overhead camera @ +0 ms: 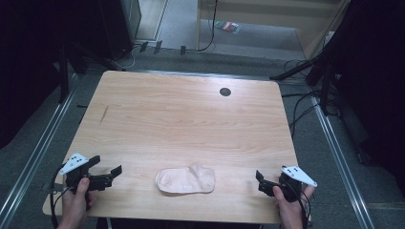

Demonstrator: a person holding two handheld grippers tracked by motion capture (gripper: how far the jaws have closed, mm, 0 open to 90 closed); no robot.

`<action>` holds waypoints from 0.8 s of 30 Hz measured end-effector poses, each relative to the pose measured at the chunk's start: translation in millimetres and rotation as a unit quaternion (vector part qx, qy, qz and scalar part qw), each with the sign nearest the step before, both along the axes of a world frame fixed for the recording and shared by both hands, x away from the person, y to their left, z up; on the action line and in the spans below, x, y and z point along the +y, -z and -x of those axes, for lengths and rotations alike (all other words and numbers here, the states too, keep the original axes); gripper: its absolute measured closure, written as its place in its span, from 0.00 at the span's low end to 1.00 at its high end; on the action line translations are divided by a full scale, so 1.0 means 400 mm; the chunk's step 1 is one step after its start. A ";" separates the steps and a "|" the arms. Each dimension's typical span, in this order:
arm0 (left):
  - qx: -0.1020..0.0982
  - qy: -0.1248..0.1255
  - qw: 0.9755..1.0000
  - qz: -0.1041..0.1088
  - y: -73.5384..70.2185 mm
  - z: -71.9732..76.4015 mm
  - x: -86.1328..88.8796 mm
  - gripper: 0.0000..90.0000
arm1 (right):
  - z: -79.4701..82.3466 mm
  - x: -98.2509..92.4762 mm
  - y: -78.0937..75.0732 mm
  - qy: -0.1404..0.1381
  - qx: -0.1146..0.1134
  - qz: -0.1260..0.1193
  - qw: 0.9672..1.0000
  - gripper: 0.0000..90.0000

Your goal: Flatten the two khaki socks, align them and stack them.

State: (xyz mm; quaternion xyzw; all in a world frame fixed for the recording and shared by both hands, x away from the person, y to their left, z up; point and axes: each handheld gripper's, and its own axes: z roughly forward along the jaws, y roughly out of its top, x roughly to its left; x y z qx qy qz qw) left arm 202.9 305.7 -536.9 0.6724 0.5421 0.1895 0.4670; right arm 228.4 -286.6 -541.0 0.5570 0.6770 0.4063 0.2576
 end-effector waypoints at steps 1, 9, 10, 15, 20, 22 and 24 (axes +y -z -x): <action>0.002 -0.007 1.000 -0.008 0.005 0.004 0.021 0.00 | 0.001 -0.009 0.001 0.005 0.002 -0.001 1.000 0.00; 0.004 -0.037 0.999 -0.015 0.018 0.019 0.103 0.00 | 0.010 -0.062 0.003 0.020 0.006 0.002 1.000 0.00; 0.004 -0.037 0.999 -0.015 0.018 0.019 0.103 0.00 | 0.010 -0.062 0.003 0.020 0.006 0.002 1.000 0.00; 0.002 -0.055 0.998 -0.022 0.019 0.021 0.134 0.00 | 0.025 -0.103 0.002 0.028 0.004 -0.010 1.000 0.00; -0.003 -0.066 0.997 -0.031 0.020 0.021 0.162 0.00 | 0.030 -0.124 0.007 0.035 0.013 0.005 0.999 0.00; -0.007 -0.069 0.997 -0.035 0.021 0.021 0.166 0.00 | 0.027 -0.133 0.012 0.035 0.017 -0.002 0.999 0.00; -0.004 -0.068 0.997 -0.029 0.026 0.018 0.166 0.00 | 0.025 -0.130 0.016 0.046 0.019 -0.005 0.999 0.00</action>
